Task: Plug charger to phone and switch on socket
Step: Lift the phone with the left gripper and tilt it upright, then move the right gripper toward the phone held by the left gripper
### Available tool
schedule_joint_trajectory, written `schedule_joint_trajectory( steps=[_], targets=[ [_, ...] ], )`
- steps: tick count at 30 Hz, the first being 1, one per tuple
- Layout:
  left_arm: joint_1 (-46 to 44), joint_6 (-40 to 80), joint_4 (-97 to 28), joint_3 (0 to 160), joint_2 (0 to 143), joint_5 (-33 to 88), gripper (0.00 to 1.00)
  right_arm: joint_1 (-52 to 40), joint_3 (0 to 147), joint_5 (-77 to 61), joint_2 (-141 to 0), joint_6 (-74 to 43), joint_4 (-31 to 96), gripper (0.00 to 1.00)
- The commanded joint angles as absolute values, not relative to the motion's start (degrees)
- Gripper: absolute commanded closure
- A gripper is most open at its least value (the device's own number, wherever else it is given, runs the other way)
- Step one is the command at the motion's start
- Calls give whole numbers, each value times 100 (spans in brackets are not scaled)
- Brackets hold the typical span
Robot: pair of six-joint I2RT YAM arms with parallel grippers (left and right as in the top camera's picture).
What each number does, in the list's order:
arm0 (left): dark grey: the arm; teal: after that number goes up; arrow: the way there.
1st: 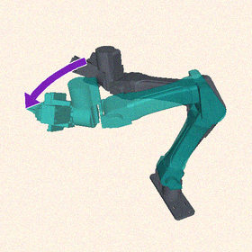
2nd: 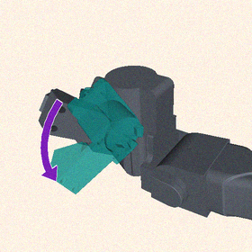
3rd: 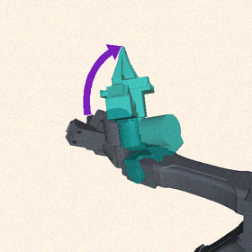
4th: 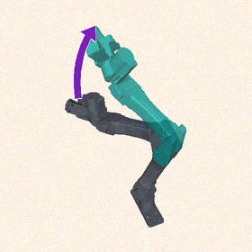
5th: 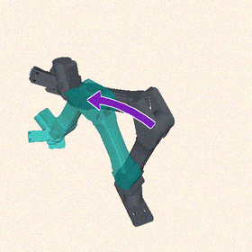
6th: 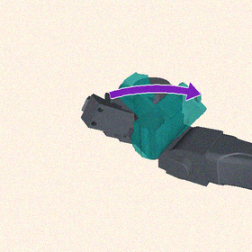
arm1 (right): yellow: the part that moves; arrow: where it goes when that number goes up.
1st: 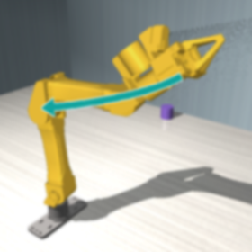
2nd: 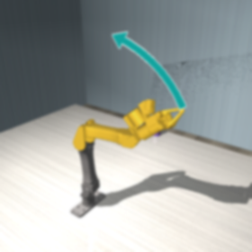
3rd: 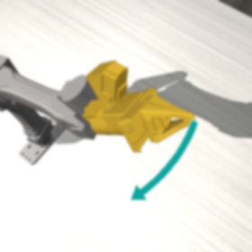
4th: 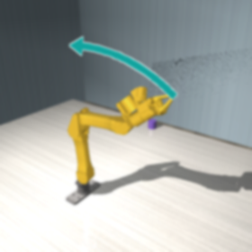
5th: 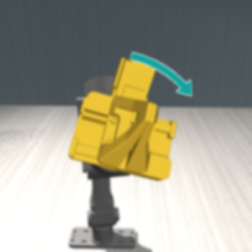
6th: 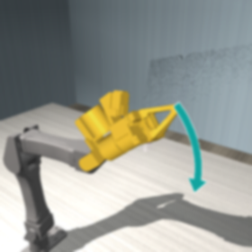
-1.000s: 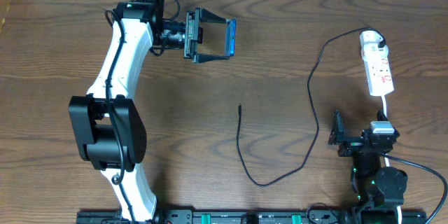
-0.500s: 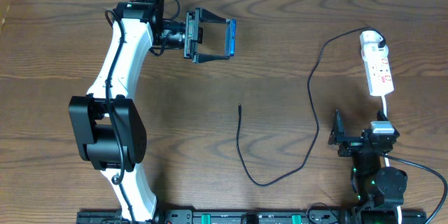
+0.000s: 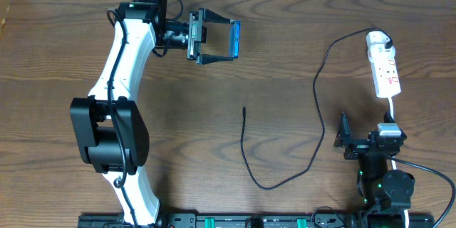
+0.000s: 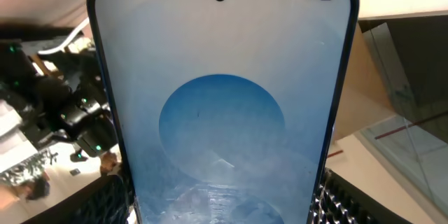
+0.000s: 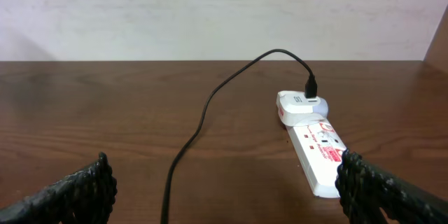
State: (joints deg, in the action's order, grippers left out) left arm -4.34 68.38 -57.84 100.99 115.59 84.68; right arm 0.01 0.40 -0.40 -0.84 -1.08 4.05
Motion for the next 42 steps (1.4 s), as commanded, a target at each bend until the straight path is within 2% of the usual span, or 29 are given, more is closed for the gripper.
schedule_joint_trajectory(
  steps=[1, 15, 35, 42],
  targets=[
    [-425, 6501, -5780, 10213, 11378, 8221, 93, -84, 32, -14, -49, -189, 432, 1],
    [-425, 5999, -5780, 10213, 11378, 6611, 93, -84, 32, -14, -49, -189, 432, 1],
    [-427, 6003, -5780, 10213, 11378, 5929, 93, -84, 32, -43, -49, -172, 373, 1],
    [-425, 6003, -5780, 10213, 11378, 5929, 93, -84, 32, -803, -49, -172, -902, 1]
  ],
)
